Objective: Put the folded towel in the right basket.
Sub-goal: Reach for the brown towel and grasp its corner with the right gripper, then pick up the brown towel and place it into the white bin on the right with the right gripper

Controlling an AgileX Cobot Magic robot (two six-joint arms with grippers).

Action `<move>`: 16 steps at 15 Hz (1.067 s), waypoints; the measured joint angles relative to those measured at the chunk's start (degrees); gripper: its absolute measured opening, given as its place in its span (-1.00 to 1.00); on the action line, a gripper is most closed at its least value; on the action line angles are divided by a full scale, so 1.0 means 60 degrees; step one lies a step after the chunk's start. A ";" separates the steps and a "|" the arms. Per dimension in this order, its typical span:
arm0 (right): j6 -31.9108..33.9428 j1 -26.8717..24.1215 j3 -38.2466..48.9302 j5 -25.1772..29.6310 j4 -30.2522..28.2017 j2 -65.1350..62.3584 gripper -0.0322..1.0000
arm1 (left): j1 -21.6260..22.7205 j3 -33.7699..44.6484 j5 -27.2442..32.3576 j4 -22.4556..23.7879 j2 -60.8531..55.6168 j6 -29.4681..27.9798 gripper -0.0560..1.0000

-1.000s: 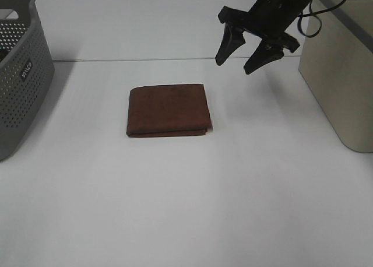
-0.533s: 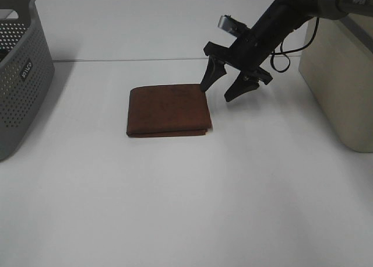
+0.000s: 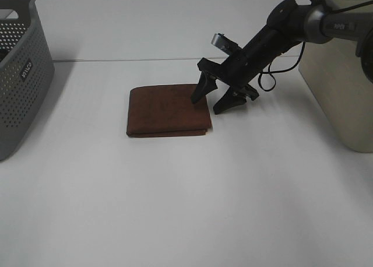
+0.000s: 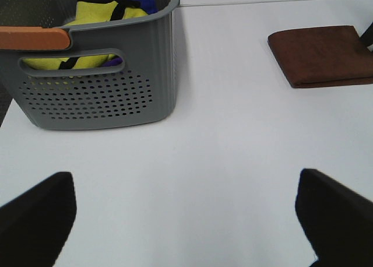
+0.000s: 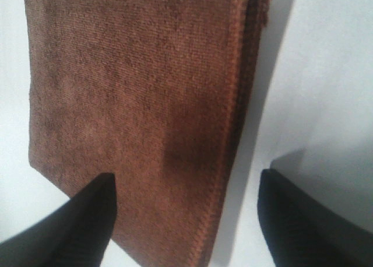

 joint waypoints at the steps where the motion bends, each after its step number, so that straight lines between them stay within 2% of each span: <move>1: -0.0029 0.0010 -0.0010 -0.0019 0.0181 0.0067 0.35 | 0.0000 0.0000 0.0000 0.0000 0.0000 0.0000 0.94; 5: -0.0172 0.0162 -0.0105 -0.0019 0.0535 0.0239 0.32 | 0.0000 0.0000 0.0000 0.0000 0.0000 0.0000 0.94; 7: -0.0201 0.0344 -0.0105 -0.0258 0.0554 0.0286 0.15 | 0.0000 0.0000 0.0000 0.0000 0.0000 0.0000 0.94; 8: -0.0191 0.0372 -0.0105 -0.0372 0.0525 0.0315 -0.04 | 0.0000 0.0000 0.0000 0.0000 0.0000 0.0000 0.94; 10: -0.0115 0.0392 -0.0105 -0.0506 0.0411 0.0401 -0.60 | 0.0000 0.0000 0.0000 0.0000 0.0000 0.0000 0.94; 11: -0.0057 0.0392 -0.0115 -0.0506 0.0439 0.0420 -0.78 | 0.0000 0.0000 0.0000 0.0000 0.0000 0.0000 0.94; 14: 0.0010 0.0392 -0.0449 -0.0334 0.0267 0.0334 -0.77 | 0.0000 0.0000 0.0000 0.0000 0.0000 0.0000 0.94; 16: -0.0067 0.0392 -0.0993 0.0172 0.0086 -0.0477 -0.77 | 0.0000 0.0000 0.0000 0.0000 0.0000 0.0000 0.94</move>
